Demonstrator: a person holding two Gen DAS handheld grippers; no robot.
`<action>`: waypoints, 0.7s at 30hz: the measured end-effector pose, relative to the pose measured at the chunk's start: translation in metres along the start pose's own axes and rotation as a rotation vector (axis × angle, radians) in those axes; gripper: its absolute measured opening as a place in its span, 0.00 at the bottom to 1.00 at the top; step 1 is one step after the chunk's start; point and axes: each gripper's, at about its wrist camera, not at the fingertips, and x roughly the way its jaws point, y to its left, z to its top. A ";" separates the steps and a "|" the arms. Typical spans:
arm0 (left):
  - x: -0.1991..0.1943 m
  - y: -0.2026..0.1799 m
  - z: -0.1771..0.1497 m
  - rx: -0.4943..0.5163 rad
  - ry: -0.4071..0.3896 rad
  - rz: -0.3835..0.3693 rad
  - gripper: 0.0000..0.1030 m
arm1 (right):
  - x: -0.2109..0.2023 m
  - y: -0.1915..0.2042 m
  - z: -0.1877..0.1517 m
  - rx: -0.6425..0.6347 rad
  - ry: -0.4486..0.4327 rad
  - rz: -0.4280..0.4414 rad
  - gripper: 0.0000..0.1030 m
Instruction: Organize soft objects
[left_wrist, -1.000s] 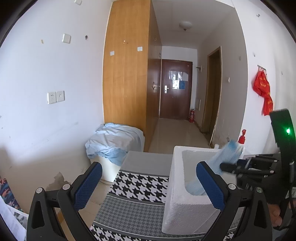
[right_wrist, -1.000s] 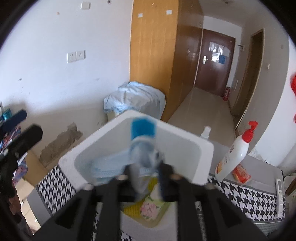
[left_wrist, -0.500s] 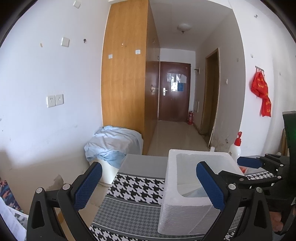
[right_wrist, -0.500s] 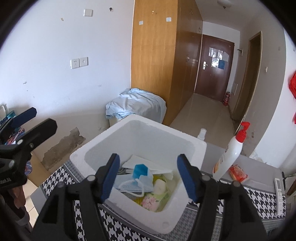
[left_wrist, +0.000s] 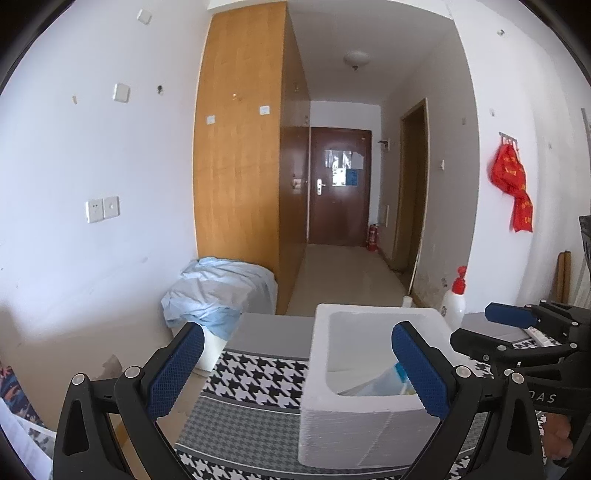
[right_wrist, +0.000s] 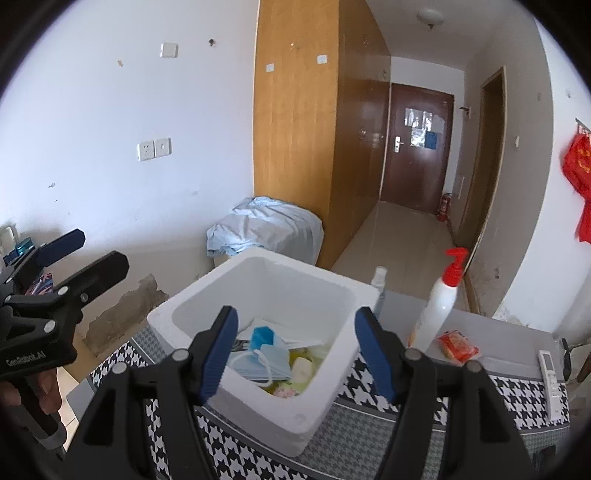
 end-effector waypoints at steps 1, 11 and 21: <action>-0.001 -0.002 0.001 0.001 -0.002 -0.006 0.99 | -0.004 -0.002 -0.001 0.003 -0.007 -0.004 0.73; -0.012 -0.029 0.003 0.025 -0.015 -0.060 0.99 | -0.042 -0.019 -0.010 0.043 -0.097 -0.056 0.90; -0.021 -0.057 0.003 0.053 -0.026 -0.109 0.99 | -0.072 -0.038 -0.021 0.094 -0.163 -0.105 0.98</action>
